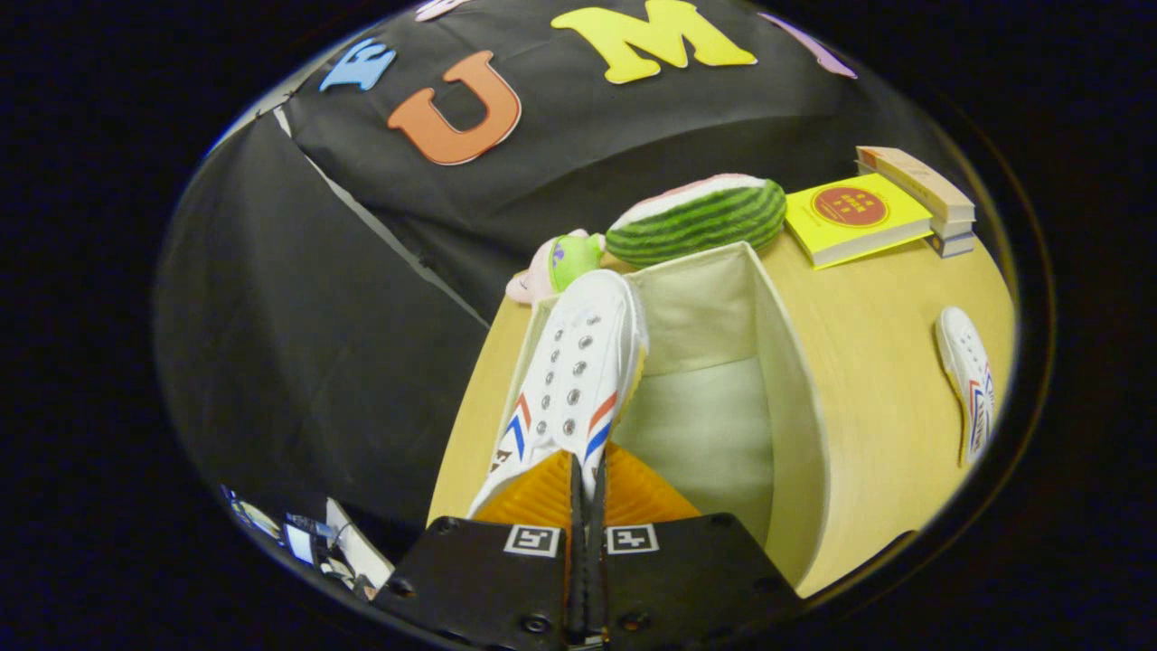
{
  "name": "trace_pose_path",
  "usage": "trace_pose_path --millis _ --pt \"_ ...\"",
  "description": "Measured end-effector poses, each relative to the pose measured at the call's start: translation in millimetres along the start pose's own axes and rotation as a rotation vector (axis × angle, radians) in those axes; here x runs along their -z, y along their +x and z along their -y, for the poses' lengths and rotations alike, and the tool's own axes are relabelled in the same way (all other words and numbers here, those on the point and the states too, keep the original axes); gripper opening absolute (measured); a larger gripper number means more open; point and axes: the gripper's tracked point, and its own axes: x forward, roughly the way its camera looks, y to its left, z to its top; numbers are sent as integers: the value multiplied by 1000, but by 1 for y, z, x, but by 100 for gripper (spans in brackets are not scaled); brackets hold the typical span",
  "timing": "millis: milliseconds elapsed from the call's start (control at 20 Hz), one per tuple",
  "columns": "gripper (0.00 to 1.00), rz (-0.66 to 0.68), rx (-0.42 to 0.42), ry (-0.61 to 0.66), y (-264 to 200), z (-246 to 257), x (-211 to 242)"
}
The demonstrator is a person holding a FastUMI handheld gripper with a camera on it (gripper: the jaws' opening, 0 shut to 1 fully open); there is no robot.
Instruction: Open the storage box then place both shoes into the box .Put the left shoe in first, then the right shoe, with the right side of both shoes facing outward in a uniform manner.
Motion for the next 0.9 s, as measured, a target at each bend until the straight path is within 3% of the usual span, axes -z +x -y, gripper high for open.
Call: trace_pose_path --millis 100,200,400,900 --pt "6 -49 -24 21 7 -6 13" --pt "28 -49 -59 8 8 -13 10" --pt "100 -44 0 -58 -6 -1 5" --pt "100 93 39 -98 -119 64 -40"
